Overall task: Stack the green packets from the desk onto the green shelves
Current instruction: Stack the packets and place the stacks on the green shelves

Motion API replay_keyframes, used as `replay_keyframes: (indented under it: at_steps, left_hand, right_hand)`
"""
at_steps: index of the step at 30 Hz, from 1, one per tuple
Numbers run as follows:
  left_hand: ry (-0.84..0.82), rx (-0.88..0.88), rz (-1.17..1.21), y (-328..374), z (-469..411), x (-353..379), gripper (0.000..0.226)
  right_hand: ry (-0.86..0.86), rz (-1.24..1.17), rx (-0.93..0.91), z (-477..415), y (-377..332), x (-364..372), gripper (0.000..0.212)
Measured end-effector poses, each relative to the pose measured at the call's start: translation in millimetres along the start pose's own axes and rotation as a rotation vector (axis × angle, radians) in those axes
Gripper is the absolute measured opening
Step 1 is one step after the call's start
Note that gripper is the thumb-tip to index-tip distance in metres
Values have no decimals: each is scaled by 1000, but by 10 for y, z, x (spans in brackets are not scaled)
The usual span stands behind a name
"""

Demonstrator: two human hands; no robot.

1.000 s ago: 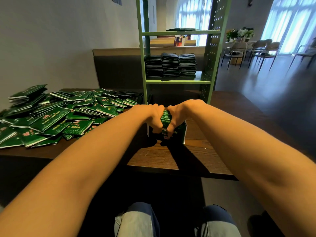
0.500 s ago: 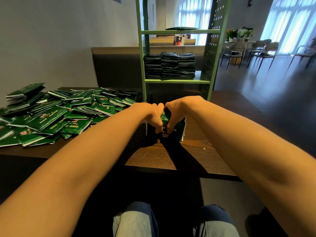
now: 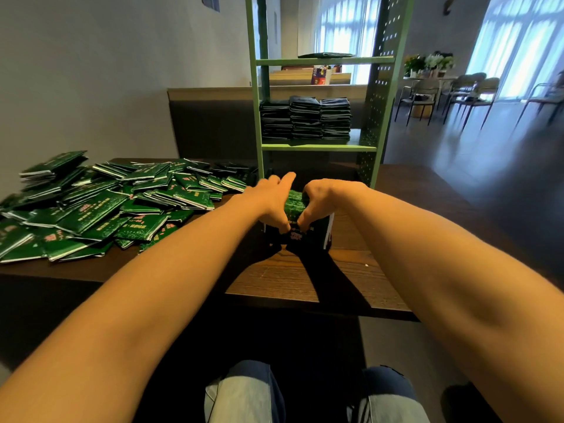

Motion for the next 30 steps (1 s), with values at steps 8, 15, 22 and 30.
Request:
replay_keyframes:
  at_steps: [8, 15, 22, 30]
  left_hand:
    - [261, -335, 954, -423, 142, -163, 106]
    - [-155, -291, 1582, -120, 301, 288, 44]
    - [-83, -252, 1851, 40, 383, 312, 25]
    - [125, -414, 1989, 93, 360, 392, 63]
  right_hand:
    - [241, -672, 146, 151, 293, -158, 49]
    - [113, -1257, 205, 276, 110, 202, 50]
    - [26, -1586, 230, 303, -57, 428, 41]
    - [-12, -1852, 309, 447, -269, 527, 39]
Point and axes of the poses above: each hand's wrist, its own z-axis away from the middle knuckle, its own x-axis out of the palm, y = z × x, the point moved 8 cm from there along -z, towards the middle knuckle, and after that the axes turned 1 degree about y, right-handed, at the moved point
